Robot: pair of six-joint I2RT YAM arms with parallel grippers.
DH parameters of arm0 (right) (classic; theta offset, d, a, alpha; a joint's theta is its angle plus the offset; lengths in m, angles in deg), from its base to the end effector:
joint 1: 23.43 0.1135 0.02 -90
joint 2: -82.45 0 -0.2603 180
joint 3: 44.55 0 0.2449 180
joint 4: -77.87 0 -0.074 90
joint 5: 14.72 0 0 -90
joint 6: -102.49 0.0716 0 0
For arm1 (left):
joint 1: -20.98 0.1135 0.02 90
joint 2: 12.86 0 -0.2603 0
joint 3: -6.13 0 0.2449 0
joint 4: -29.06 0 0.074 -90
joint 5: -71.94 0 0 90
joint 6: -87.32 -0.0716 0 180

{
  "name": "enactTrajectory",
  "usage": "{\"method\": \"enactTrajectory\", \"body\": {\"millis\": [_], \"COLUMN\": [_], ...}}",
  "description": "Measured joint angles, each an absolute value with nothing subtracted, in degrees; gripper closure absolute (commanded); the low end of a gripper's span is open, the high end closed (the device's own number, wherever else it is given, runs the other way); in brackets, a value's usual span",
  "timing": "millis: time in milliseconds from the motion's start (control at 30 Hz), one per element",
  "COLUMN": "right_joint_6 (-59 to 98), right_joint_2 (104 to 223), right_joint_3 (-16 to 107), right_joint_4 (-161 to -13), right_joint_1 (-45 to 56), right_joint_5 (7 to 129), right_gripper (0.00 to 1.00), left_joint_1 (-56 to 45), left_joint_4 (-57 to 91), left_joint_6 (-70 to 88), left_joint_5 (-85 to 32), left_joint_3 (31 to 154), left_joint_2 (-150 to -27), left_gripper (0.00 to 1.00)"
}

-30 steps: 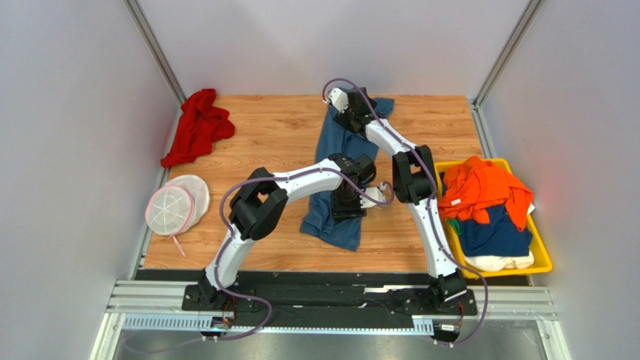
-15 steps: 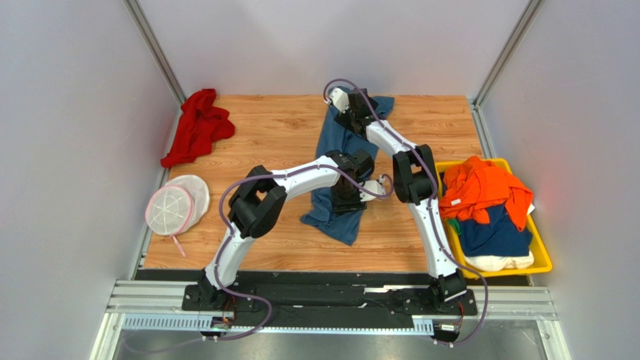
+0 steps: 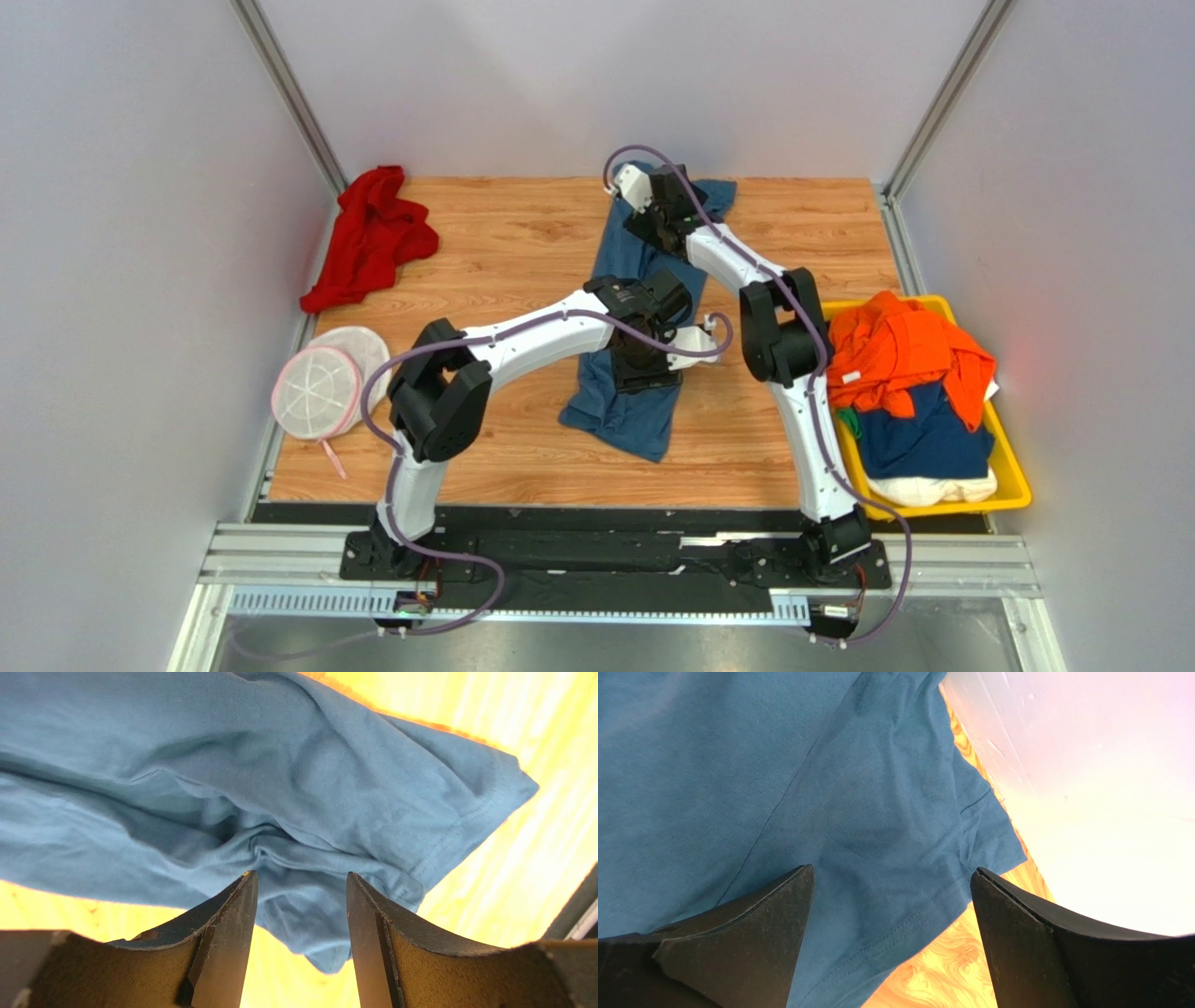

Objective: Fold and stack the t-shirts
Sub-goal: Rotate the tshirt 70 degrees

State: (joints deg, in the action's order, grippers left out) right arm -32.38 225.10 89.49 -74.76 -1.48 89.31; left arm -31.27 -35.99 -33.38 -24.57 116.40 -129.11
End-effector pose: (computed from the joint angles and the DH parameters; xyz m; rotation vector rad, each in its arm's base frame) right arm 0.5492 0.2026 0.1505 -1.1043 1.9266 -0.4917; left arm 0.2543 -0.3417 0.1842 1.8926 2.1005 -0.2463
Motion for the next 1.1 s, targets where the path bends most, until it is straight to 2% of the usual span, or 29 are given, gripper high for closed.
{"method": "enactTrajectory", "body": {"millis": [167,200,233,367,600,867,1100], "right_joint_6": [-31.26,-30.8,-30.32,-27.57,-21.05,-13.73,-10.5], "right_joint_2": [222.21,221.1,220.14,214.76,196.29,174.81,165.04], "right_joint_3": [87.52,86.58,85.84,81.27,62.62,43.65,29.25], "right_joint_4": [-74.01,-73.95,-73.62,-72.79,-68.48,-61.82,-59.87], "right_joint_1": [-1.11,-1.08,-1.06,-1.06,-1.11,1.98,8.1], "right_joint_5": [89.28,89.28,89.31,89.87,87.95,81.61,79.27], "right_gripper": [0.1,0.03,0.01,0.0,0.0,0.0,0.0], "left_joint_1": [-31.77,-31.77,-31.77,-31.4,-28.38,-24.89,-22.22], "left_joint_4": [-34.7,-34.22,-33.46,-30.86,-25.46,-19.47,-16.54], "left_joint_6": [-33.36,-33.36,-33.38,-33.4,-33.58,-34.1,-35.96], "left_joint_5": [-22.97,-22.4,-21.86,-19.89,-18.82,-18.34,-21.46], "left_joint_3": [112.58,111.31,109.74,102.85,93.26,90.55,88.58], "left_joint_2": [-124.41,-123.3,-121.92,-115.93,-106.18,-105.72,-106.64], "left_gripper": [0.41,0.41,0.41,0.39,0.38,0.38,0.38]}}
